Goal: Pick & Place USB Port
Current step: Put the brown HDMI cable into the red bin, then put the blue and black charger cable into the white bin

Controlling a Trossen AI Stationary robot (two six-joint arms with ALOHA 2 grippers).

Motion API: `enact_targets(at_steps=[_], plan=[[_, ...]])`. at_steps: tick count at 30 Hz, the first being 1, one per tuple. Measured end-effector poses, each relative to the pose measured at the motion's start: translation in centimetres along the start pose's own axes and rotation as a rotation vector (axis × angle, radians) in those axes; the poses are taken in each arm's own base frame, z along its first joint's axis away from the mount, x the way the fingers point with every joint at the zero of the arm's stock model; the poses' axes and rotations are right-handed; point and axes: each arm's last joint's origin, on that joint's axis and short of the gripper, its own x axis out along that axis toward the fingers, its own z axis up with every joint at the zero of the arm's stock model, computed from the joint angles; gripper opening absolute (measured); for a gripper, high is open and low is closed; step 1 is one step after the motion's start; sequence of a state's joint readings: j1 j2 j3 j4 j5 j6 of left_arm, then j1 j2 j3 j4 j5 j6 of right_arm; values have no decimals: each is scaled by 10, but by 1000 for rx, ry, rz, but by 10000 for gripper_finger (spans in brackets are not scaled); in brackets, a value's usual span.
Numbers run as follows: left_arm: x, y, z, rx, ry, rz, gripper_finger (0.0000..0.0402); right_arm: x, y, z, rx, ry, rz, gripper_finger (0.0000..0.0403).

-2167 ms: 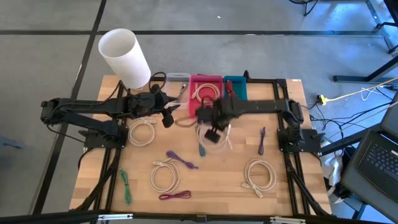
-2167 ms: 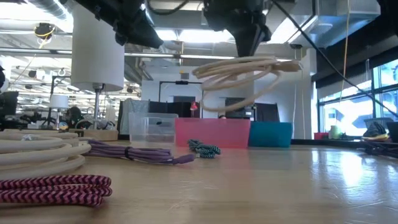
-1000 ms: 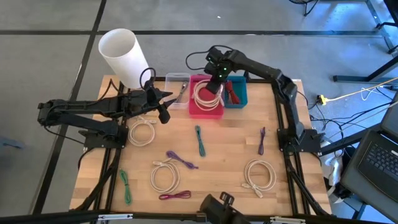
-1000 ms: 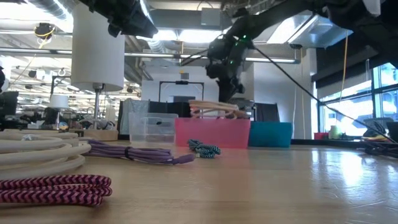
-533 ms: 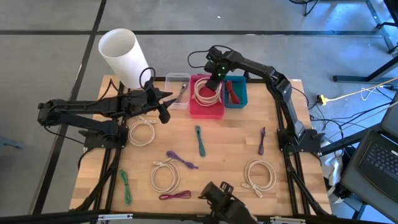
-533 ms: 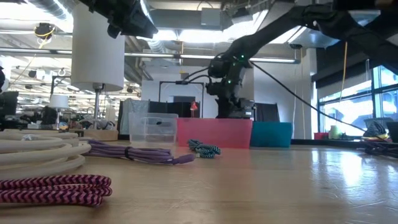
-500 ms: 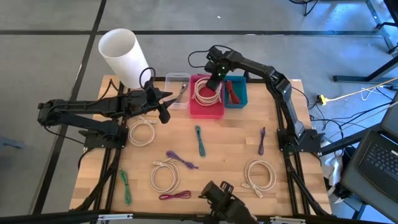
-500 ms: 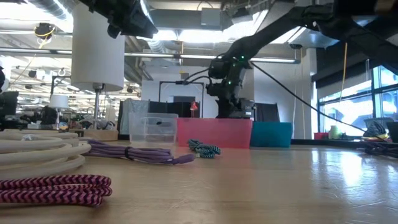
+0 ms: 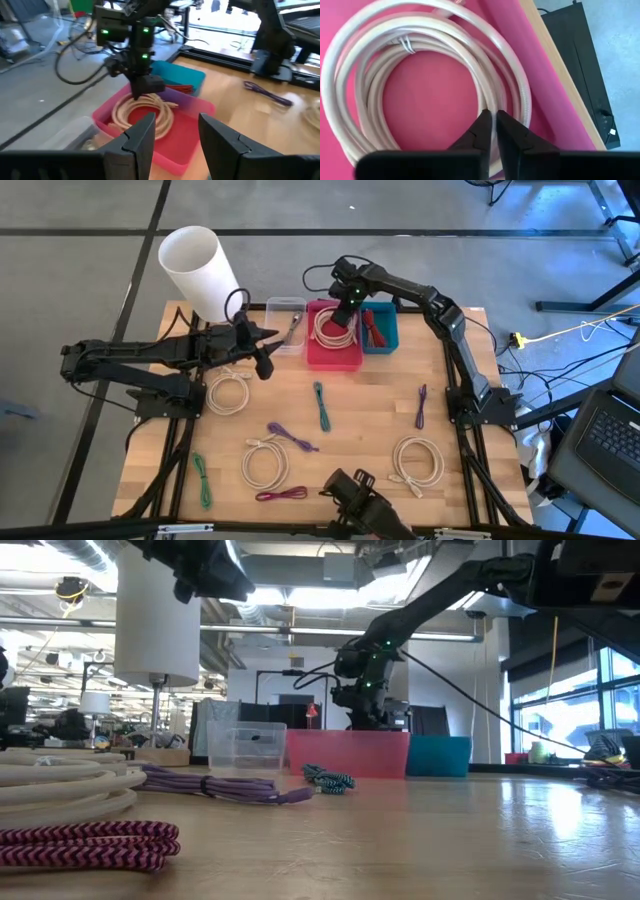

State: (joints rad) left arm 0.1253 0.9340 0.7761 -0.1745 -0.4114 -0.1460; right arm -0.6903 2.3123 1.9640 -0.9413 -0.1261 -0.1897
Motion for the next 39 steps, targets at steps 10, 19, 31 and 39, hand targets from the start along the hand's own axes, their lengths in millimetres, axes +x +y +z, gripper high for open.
enact_targets(at_steps=[10,19,31,39], plan=[[0,-1,0,-8,7,-47,143,-17,1,10,22,-33,-3,109],[-11,3,-2,-147,100,-37,143,-99,31,29,-16,-57,6,128],[-9,-3,-18,-141,315,-230,143,-173,126,-40,-8,0,33,129],[29,-21,-46,163,509,-416,143,-195,166,-106,158,-54,-127,129]])
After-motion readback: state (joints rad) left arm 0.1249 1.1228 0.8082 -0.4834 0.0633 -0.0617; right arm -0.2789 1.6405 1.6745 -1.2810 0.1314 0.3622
